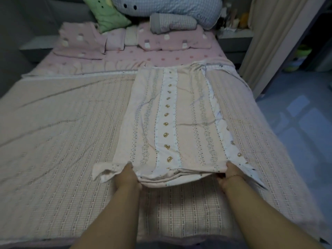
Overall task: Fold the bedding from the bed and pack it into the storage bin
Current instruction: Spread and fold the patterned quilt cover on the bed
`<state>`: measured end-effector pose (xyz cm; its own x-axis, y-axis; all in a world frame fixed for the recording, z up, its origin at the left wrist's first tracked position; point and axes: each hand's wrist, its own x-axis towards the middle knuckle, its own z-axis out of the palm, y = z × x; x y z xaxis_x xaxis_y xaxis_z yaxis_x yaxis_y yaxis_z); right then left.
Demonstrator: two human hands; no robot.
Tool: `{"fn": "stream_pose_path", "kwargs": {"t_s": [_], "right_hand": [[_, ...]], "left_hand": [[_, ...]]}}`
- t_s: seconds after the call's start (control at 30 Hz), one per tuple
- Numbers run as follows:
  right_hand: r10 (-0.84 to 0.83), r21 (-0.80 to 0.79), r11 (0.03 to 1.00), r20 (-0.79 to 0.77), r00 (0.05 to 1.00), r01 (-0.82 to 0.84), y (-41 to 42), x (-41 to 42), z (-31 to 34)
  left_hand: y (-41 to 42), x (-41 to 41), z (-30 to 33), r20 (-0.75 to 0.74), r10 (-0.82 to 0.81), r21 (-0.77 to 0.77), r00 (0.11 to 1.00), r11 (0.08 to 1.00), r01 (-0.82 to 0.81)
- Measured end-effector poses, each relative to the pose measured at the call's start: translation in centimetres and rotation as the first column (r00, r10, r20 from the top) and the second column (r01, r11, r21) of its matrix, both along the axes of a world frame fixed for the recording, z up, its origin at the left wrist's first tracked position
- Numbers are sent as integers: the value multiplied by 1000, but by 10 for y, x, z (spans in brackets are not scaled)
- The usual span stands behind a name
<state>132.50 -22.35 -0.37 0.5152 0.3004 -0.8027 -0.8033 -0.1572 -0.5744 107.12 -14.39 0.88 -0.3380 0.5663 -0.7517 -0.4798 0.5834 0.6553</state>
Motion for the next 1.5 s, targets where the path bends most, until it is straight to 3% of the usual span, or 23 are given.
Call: {"fn": "stream_pose_path", "kwargs": {"t_s": [0.13, 0.6, 0.87, 1.0, 1.27, 1.5], "right_hand": [[50, 50, 997, 79, 996, -54, 18, 9, 19], [70, 124, 987, 215, 974, -98, 21, 8, 77], [-4, 59, 998, 255, 967, -11, -39, -22, 106], [34, -14, 999, 309, 951, -31, -78, -45, 116], [34, -75, 997, 409, 912, -4, -149, -76, 147], [58, -55, 998, 466, 883, -37, -161, -86, 156]], "left_hand": [[14, 5, 13, -151, -79, 99, 985, 991, 95], [6, 20, 62, -151, -142, 352, 978, 917, 187], [-40, -18, 69, -282, -164, 408, 945, 871, 272], [-74, -45, 72, -355, -152, 424, 922, 853, 304], [-135, -95, 94, -372, -118, 435, 921, 854, 285], [-145, -108, 105, -390, -135, 408, 911, 861, 302]]}}
